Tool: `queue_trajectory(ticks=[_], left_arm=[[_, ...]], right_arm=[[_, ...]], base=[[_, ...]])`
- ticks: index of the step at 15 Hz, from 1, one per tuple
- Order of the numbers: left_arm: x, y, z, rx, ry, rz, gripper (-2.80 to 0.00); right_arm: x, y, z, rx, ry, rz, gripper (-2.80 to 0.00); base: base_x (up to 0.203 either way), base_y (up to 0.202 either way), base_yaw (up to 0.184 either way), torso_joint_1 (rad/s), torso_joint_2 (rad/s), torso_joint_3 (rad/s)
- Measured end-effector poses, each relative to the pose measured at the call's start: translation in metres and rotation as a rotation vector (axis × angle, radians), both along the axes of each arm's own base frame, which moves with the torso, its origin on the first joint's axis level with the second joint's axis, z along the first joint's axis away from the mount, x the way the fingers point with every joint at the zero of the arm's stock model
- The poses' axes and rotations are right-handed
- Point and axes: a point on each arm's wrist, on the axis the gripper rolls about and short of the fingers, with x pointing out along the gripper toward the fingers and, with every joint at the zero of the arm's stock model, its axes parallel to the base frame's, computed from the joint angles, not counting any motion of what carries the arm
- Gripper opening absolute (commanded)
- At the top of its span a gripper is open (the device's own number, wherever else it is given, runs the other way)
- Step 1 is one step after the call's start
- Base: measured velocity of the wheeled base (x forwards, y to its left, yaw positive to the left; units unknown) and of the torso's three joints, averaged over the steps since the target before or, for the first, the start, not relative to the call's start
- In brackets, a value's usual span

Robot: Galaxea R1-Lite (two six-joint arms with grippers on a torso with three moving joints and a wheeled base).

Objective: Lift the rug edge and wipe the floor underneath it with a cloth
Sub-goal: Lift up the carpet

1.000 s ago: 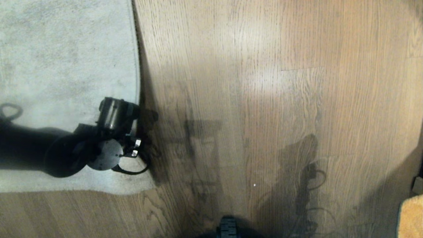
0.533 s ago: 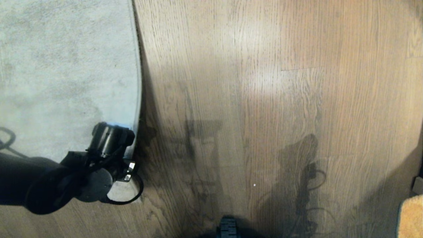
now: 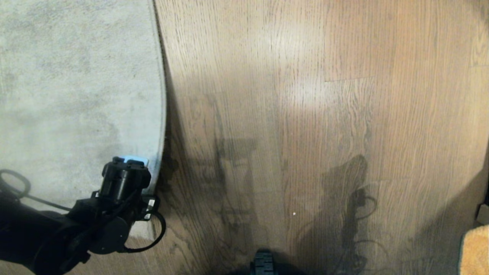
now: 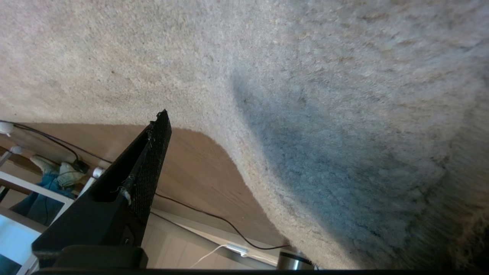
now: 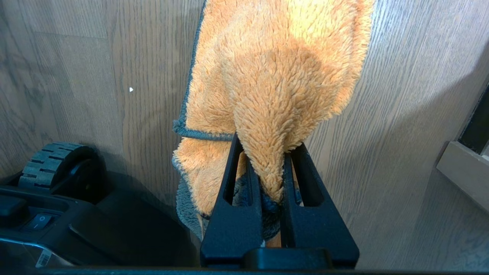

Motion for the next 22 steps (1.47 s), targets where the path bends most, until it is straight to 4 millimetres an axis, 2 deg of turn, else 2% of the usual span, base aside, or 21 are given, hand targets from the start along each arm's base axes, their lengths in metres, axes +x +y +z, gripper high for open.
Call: queue_trajectory(ticks=[1, 2, 9, 18, 22], left_arm=[[0.0, 0.0, -0.001, 0.002, 0.004, 0.001, 0.0], [0.0, 0.0, -0.002, 0.003, 0.007, 0.002, -2.8], [0.004, -0.003, 0.004, 0.011, 0.007, -0.053, -2.8], [0.002, -0.005, 0.014, -0.091, 0.014, -0.188, -2.8], [0.001, -0.003, 0.018, -0.034, 0.026, -0.233, -2.8]], right_arm=[[0.0, 0.0, 0.0, 0.0, 0.0, 0.0, -2.8], [0.0, 0.0, 0.0, 0.0, 0.0, 0.0, -2.8], [0.0, 0.0, 0.0, 0.0, 0.0, 0.0, -2.8], [0.0, 0.0, 0.0, 0.0, 0.0, 0.0, -2.8], [0.0, 0.0, 0.0, 0.0, 0.0, 0.0, -2.8]], base=[[0.0, 0.0, 0.0, 0.0, 0.0, 0.0], [0.0, 0.0, 0.0, 0.0, 0.0, 0.0], [0.0, 0.0, 0.0, 0.0, 0.0, 0.0], [0.0, 0.0, 0.0, 0.0, 0.0, 0.0], [0.0, 0.0, 0.0, 0.0, 0.0, 0.0]])
